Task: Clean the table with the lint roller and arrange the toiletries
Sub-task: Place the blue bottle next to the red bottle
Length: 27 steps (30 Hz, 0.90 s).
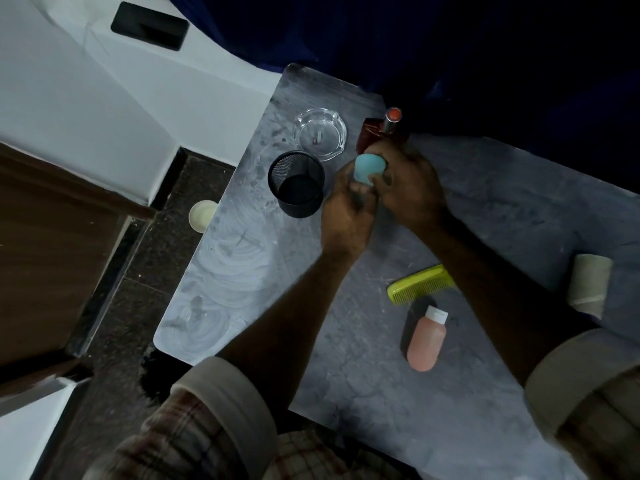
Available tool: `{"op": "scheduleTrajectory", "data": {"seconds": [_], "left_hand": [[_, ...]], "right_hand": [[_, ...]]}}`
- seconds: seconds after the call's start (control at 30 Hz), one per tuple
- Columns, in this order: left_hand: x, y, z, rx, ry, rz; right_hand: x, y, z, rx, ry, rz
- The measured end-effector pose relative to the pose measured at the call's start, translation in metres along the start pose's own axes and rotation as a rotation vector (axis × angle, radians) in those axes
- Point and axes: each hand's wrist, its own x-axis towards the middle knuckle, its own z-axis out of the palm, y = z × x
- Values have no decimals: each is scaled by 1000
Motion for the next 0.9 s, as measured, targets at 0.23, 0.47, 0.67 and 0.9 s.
{"op": "scheduleTrajectory", "data": {"seconds": [0.23, 0.47, 0.67, 0.9], "left_hand": [[3, -6, 1, -13, -71, -14], [2, -9, 4, -38, -78, -5], [0, -9, 2, -25, -81, -10], [-8, -8, -6, -4, -115, -60]], "right_hand": [[-6, 0, 4, -2, 65, 38], [-10, 1, 8, 0, 43, 52], [-11, 0, 10, 20, 38, 71], [-18, 0, 0, 49, 47, 96]]}}
